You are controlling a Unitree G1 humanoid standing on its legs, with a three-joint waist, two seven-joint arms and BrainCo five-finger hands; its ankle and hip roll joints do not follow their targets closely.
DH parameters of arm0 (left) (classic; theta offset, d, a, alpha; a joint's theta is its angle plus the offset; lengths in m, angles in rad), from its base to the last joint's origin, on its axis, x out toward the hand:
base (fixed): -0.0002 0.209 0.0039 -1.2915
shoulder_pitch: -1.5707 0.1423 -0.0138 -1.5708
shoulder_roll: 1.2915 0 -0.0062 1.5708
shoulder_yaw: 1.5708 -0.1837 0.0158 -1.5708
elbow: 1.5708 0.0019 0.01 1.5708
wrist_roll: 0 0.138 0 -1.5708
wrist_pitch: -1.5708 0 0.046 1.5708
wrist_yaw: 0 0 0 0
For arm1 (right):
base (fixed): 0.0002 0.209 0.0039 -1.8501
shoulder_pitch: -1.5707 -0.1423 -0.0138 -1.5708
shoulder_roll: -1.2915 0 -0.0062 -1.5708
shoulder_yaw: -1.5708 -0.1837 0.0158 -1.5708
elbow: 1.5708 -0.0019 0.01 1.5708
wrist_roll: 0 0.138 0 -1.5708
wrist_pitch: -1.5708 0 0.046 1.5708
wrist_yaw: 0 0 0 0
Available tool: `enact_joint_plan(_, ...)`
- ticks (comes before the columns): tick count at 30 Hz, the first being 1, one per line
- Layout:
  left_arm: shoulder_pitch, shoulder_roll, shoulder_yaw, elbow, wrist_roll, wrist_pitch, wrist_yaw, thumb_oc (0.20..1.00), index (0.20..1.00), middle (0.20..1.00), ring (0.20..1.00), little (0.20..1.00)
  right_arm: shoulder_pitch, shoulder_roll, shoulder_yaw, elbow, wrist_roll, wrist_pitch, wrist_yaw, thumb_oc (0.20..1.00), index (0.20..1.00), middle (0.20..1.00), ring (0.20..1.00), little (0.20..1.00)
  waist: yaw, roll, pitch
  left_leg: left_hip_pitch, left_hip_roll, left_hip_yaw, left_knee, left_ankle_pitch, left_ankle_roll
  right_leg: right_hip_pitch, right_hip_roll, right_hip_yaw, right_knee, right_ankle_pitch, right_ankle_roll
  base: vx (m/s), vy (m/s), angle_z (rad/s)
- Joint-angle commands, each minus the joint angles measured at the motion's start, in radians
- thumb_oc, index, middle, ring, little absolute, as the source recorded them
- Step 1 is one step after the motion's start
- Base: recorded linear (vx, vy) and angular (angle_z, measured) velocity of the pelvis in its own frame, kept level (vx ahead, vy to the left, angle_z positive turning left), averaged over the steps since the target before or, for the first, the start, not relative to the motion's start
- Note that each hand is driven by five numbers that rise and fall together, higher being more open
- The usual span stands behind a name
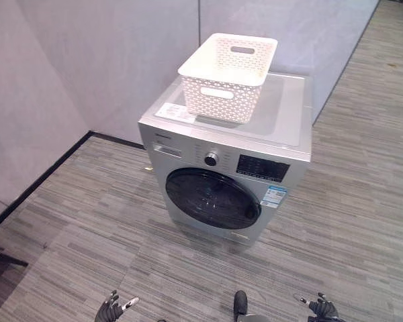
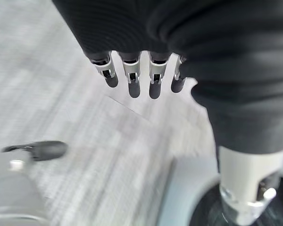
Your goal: Grab the laundry basket,head to the washer,open it,put in the laundry and shut it.
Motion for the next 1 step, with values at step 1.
enact_joint_plan(1, -0.098, 0.029, 0.051, 0.043, 0.049, 0.009, 0.039, 1.000, 1.000, 1.000, 1.000, 1.000, -0.037, 0.015, -0.024, 0.001, -0.028, 0.005, 0.001, 1.000, 1.000, 1.000, 1.000, 1.000, -0.002, -0.060, 0.078, -0.005, 0.039, -0.023, 0.086, -0.044, 0.010, 0.100, -0.090, -0.022, 0.008, -0.137, 0.097, 0.03, 0.069, 0.38)
